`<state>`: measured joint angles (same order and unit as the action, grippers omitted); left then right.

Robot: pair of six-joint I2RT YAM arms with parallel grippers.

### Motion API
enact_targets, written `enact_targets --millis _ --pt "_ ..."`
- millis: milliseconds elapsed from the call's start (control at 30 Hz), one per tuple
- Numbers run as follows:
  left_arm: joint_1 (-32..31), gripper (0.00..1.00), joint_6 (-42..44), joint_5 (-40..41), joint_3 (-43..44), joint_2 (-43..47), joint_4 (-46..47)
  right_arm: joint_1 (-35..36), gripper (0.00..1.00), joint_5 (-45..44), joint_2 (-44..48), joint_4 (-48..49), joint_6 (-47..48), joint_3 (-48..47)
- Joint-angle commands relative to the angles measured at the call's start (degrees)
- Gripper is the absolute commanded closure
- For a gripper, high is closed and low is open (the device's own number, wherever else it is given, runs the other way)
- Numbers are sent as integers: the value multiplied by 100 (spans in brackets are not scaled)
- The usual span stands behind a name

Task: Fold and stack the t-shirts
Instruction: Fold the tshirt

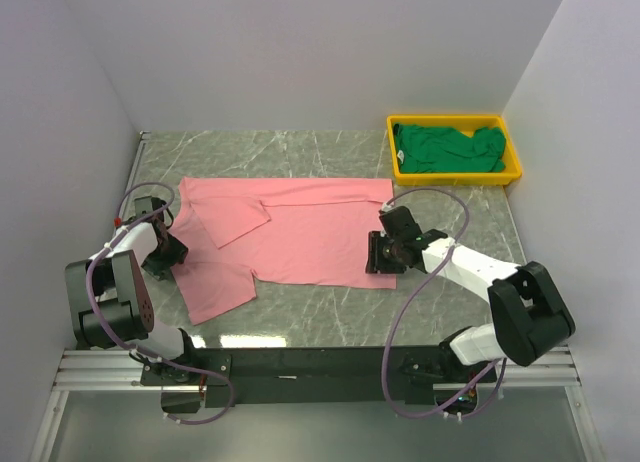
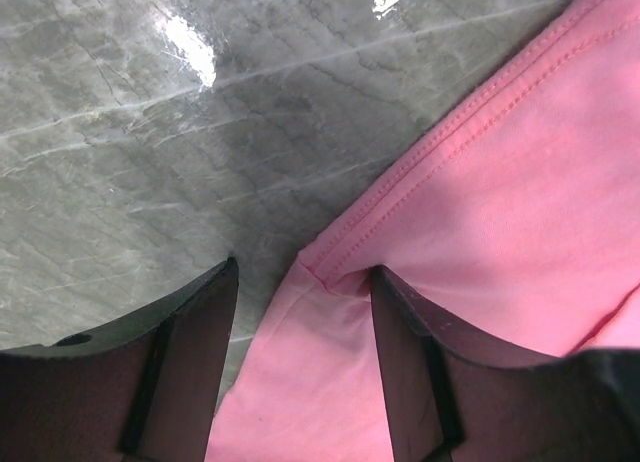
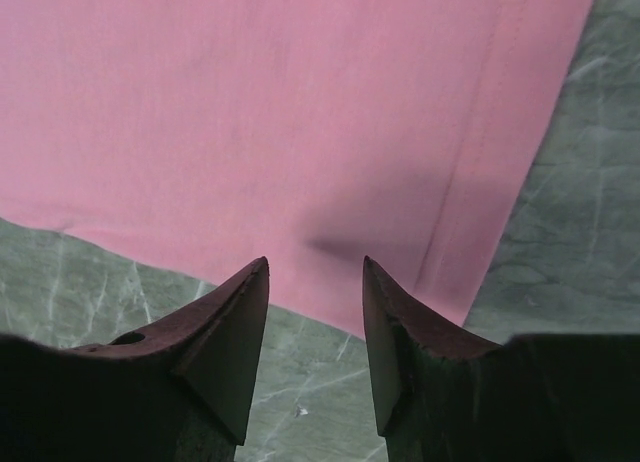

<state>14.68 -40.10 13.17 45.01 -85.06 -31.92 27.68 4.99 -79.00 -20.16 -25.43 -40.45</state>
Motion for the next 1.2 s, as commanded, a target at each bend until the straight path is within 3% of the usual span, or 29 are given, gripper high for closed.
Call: enact_targets --millis 0,467,567,667,1167 --pt "53 39 90 37 60 77 -7 79 51 -69 -203 56 12 -51" --pt "211 40 98 -376 -81 780 265 71 55 -605 -142 -383 -76 177" --pt "202 41 142 -473 -81 649 274 71 55 -561 -107 -357 -94 204" --pt "211 50 186 -587 -89 447 266 62 54 -587 -107 -392 -94 186" --pt "202 58 178 -271 51 -248 46 62 55 -719 34 -427 -146 239"
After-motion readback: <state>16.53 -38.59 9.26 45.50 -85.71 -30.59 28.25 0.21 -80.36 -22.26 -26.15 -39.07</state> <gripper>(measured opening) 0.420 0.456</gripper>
